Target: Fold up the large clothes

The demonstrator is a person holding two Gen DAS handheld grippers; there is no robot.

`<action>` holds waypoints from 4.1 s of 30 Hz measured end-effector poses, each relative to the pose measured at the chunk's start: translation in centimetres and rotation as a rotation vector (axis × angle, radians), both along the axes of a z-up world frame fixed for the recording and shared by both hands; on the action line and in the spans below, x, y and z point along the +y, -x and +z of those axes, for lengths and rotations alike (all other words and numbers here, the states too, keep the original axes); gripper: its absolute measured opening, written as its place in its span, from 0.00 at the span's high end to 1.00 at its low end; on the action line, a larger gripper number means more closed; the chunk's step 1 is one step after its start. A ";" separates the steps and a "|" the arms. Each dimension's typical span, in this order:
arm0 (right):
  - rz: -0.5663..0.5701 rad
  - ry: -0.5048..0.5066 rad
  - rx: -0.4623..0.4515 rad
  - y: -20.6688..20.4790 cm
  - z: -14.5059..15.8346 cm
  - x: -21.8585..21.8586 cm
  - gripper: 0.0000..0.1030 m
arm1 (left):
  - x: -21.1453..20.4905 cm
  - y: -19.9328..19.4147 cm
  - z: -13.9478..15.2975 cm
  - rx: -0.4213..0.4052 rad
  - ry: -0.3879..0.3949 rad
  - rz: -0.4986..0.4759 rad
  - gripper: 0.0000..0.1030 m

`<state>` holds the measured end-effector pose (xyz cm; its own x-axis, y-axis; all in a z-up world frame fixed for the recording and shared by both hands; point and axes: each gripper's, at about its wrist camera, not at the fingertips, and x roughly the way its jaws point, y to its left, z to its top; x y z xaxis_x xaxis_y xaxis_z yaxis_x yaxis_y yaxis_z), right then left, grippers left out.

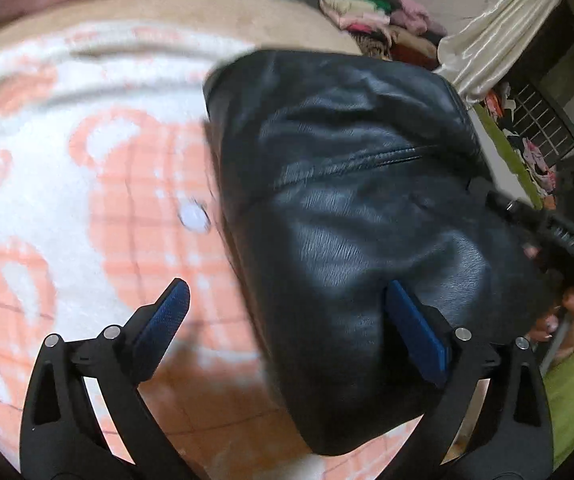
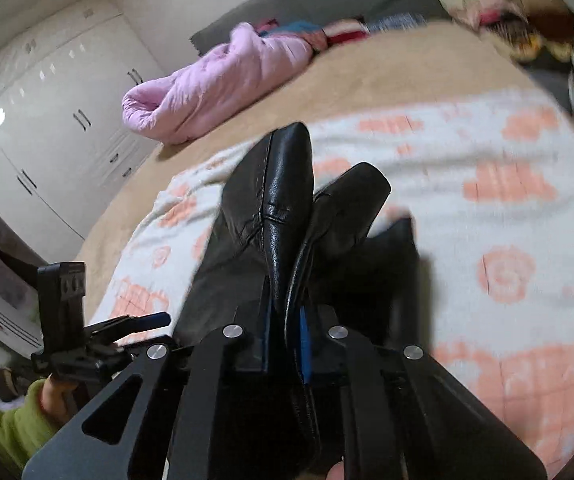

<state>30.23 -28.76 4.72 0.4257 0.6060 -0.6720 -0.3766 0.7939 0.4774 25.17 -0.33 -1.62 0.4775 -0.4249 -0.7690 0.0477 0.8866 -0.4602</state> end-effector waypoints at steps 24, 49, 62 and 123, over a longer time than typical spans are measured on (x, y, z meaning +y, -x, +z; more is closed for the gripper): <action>-0.141 -0.114 0.198 6.6 -9.1 -5.1 0.55 | -6.2 -1.2 -1.2 0.037 -0.112 -0.119 0.08; -0.333 0.176 0.001 -2.5 -2.5 1.1 0.27 | -6.1 -1.4 -1.0 0.000 -0.216 -0.128 0.08; -0.222 0.152 -0.152 -1.2 -0.1 -0.6 0.88 | -6.1 -0.7 0.6 -0.042 -0.193 -0.131 0.08; -0.325 0.198 -0.261 18.6 1.8 0.0 0.04 | -5.4 10.2 6.1 -0.201 -0.278 -0.097 0.09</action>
<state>11.62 -28.74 6.56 0.7426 0.2843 -0.6063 -0.1809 0.9569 0.2271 14.95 -5.69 4.45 0.5988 -0.2629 -0.7565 0.2025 0.9636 -0.1746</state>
